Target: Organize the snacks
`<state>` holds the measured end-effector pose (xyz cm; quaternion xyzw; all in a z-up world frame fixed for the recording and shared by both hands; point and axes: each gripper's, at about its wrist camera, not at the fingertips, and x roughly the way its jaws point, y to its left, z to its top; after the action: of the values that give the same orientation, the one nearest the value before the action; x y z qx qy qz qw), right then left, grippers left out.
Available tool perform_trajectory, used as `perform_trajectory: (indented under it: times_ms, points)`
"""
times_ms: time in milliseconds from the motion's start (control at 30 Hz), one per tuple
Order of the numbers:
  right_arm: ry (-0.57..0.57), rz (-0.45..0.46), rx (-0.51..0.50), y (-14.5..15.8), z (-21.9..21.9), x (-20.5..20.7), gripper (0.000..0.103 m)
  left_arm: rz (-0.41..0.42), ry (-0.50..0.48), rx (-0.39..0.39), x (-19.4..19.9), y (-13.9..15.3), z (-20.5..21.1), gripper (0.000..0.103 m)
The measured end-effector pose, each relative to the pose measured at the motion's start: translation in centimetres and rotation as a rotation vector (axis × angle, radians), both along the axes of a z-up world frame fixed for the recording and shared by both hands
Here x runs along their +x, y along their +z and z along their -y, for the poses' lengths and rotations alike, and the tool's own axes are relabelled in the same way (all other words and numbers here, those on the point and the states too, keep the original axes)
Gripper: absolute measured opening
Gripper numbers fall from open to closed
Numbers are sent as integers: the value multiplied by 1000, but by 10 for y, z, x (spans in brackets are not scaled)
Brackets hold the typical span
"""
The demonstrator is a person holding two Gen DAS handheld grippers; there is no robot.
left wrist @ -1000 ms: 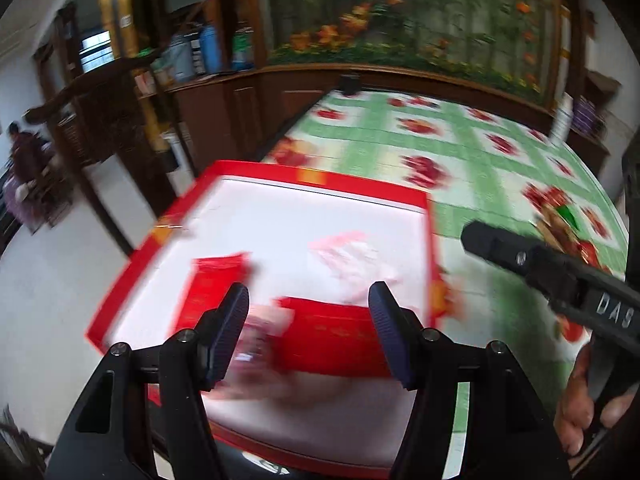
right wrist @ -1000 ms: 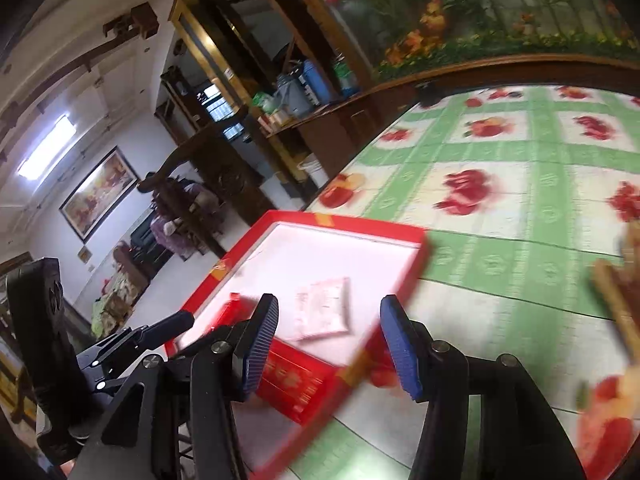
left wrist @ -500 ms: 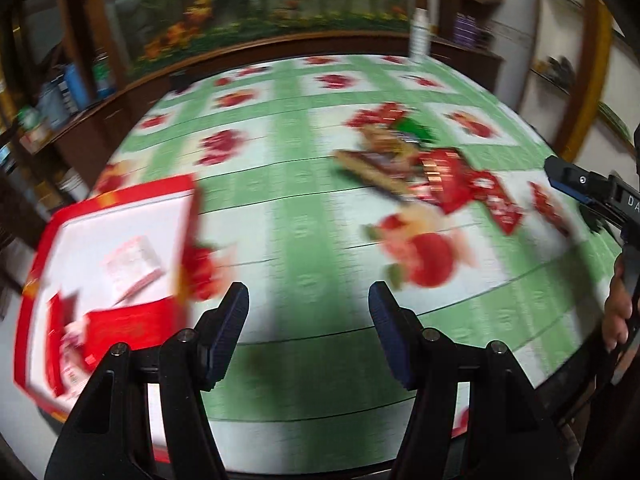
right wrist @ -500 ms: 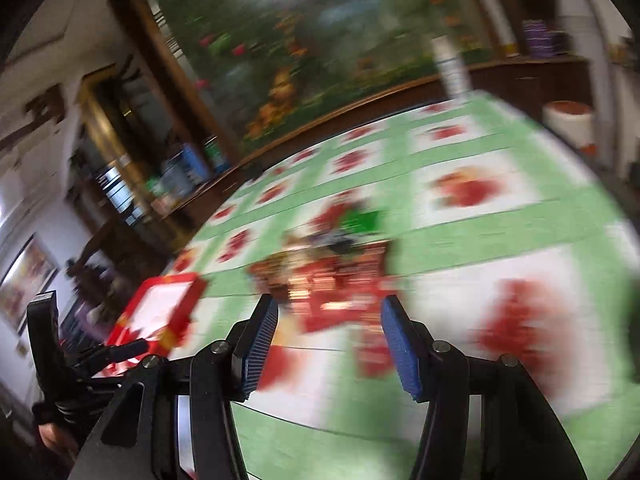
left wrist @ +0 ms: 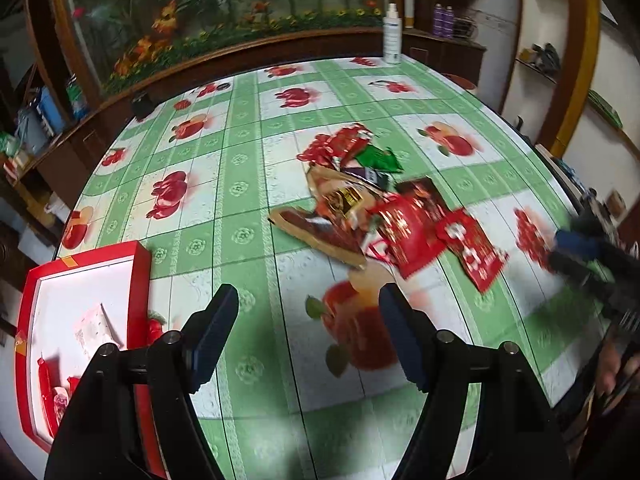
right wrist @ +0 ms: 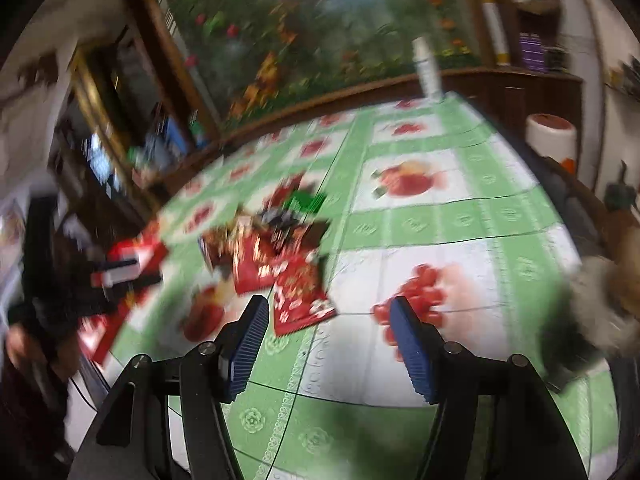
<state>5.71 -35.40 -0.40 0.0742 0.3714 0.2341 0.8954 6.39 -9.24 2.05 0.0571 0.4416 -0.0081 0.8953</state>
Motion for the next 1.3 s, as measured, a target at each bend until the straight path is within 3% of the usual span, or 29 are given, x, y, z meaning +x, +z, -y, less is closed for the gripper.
perform_trajectory:
  times_ms: [200,333,667,767,833,867,933,967,1000,1100,1300]
  points:
    - [63,-56,-160,-18,-49,26,65,-31,0,-49,28,0,13,73]
    - [54,-122,-135,-28,-50,47,65,-92,-2,-112,43,-11,26,72]
    - [112,-122,-156,-31,-61,51,64,-148,25,-91,69,-37,51,72]
    - [119,-111,-179,-32,-66,51,60,-136,46,-91,75,-42,54,72]
    - [139,-110,-178,-32,-68,50,49,-114,49,-84,77,-45,56,72]
    - [142,-111,-175,-32,-68,50,44,-105,47,-75,76,-47,58,70]
    - [140,-115,-163,-32,-66,50,44,-97,37,-68,76,-50,61,55]
    - [139,-114,-163,-32,-66,50,43,-101,31,-86,76,-51,60,41]
    - [139,-115,-162,-32,-65,51,43,-103,31,-107,75,-52,58,37]
    - [135,-124,-130,-32,-61,52,40,-83,33,-107,70,-50,52,30]
    - [97,-147,-67,-32,-47,56,40,-60,31,-103,45,-47,31,26]
